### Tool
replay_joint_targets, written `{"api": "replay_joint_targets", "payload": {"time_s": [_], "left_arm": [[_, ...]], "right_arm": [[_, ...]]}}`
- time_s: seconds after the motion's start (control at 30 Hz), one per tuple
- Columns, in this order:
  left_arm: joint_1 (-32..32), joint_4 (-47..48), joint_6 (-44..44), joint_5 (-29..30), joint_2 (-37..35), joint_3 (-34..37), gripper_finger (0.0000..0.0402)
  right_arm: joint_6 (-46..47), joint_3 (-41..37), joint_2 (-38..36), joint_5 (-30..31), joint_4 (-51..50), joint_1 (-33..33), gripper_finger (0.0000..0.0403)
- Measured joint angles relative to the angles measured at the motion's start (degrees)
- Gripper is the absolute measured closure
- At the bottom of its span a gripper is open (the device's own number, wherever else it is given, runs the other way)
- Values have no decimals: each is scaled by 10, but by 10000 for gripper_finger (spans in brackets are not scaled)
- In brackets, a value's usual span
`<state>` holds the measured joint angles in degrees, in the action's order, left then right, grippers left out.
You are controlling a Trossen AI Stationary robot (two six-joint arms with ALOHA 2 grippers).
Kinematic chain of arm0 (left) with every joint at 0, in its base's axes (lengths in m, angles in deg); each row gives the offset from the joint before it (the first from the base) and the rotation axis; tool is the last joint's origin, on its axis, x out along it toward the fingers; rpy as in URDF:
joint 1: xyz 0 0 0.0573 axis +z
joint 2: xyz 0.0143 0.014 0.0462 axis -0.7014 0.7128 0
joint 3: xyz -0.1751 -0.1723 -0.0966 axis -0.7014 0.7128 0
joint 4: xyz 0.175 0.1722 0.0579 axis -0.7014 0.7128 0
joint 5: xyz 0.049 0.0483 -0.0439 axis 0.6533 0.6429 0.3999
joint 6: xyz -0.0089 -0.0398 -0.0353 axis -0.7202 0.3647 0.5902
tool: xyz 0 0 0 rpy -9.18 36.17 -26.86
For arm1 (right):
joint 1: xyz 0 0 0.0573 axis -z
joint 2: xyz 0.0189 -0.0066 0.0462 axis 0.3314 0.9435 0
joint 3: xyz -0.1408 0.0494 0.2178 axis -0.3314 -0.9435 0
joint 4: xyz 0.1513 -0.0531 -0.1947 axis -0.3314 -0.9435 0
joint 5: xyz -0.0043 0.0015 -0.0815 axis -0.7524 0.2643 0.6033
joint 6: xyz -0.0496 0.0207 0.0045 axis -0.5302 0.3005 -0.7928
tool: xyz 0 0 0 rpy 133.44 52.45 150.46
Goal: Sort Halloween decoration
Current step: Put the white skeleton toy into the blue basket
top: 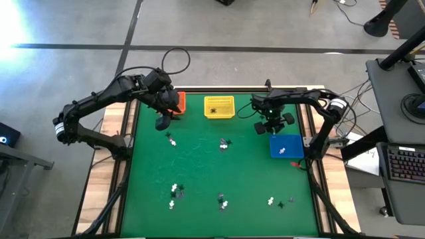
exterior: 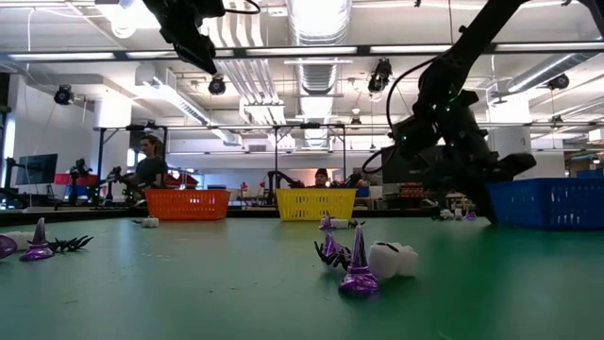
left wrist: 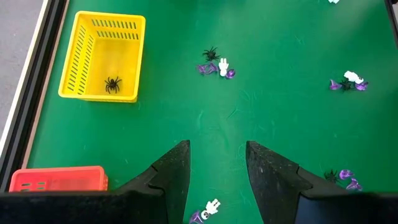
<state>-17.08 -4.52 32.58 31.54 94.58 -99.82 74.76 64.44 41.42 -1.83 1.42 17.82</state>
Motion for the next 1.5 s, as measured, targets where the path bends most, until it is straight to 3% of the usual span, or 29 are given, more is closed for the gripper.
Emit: {"api": "replay_joint_targets", "payload": {"time_s": [0.43,0.83,1.5], "left_arm": [[0,0,6,0,0,0,264],[0,4,6,0,0,0,264],[0,13,6,0,0,0,264]], "right_arm": [[-2,1,15,0,14,0,321],[-4,1,15,12,16,0,382],[1,-2,-38,52,26,0,388]]}}
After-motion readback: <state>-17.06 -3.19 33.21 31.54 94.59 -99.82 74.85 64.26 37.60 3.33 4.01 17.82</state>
